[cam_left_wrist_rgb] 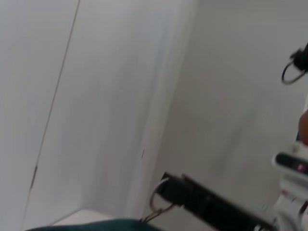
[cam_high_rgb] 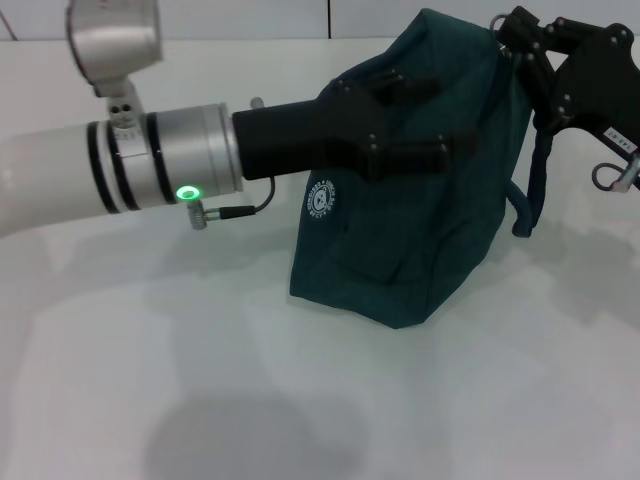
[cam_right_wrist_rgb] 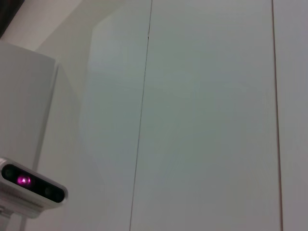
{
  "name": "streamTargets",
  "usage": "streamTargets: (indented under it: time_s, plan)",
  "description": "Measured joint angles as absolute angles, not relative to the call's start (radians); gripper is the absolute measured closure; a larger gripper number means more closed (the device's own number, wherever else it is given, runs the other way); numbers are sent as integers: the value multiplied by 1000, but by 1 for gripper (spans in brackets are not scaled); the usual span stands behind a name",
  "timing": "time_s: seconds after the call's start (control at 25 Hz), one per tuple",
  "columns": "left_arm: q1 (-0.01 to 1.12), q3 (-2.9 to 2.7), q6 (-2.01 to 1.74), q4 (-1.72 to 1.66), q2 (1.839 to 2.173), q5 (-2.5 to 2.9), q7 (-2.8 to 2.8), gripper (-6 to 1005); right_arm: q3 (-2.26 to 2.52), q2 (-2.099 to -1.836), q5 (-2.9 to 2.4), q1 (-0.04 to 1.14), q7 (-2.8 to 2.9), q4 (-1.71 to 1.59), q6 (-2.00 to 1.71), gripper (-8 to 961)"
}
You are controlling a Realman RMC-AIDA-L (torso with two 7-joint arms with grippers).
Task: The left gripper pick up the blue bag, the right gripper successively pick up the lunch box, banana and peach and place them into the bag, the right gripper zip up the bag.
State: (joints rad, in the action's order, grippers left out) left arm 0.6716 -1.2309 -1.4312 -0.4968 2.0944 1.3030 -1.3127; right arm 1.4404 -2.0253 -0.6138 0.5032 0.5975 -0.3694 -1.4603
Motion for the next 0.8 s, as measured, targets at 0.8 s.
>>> streamTargets:
  time_s: [0.8]
  plan:
    - [604, -1344, -1334, -525, 2101, 1178, -1088, 354, 1440, -2025, -611, 500, 597, -367, -1488, 936]
